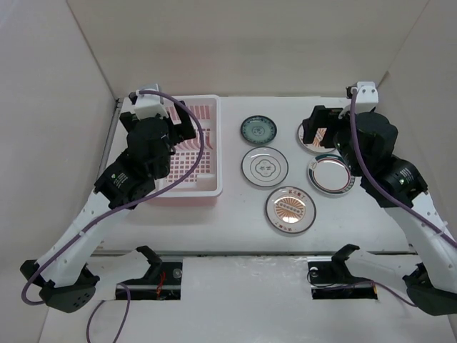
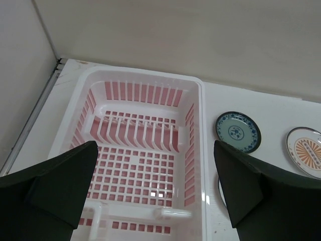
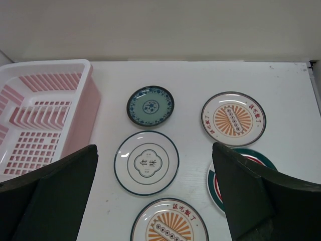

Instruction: Load the plates into the dish rack

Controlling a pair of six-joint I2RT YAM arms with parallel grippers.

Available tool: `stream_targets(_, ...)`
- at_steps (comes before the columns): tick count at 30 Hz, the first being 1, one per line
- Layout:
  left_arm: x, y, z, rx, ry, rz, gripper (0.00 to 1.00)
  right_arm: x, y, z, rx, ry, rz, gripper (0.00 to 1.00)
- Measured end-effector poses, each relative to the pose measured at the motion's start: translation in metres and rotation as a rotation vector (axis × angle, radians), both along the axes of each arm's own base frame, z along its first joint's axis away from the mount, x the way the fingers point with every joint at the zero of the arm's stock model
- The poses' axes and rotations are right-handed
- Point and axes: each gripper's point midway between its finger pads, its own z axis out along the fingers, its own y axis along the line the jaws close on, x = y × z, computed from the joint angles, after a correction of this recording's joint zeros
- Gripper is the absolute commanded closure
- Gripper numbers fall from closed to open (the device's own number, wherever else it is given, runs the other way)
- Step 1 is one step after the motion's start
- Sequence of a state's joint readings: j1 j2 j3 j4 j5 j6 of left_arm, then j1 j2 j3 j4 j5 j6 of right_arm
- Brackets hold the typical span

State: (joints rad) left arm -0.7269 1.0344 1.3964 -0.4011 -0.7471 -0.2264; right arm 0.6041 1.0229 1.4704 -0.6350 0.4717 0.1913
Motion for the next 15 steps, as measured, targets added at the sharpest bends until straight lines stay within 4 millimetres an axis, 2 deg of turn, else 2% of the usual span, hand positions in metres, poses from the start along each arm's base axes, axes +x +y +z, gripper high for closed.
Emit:
stream_targets(9,0.002,-0.019,-0.006,-0.002,0.021,-0.09,0.0,0.007,0.004,-0.005,-0.003,0.003,-0.003,0.0)
stream_targets(12,0.006,-0.026,-0.012,0.007,0.04,-0.113,0.0,0.025,0.006,-0.018,-0.004,0.018,-0.012,0.0)
stream_targets(15,0.011,-0.032,-0.017,0.012,0.055,-0.128,0.0,0.062,-0.002,-0.048,0.011,0.076,-0.03,0.0)
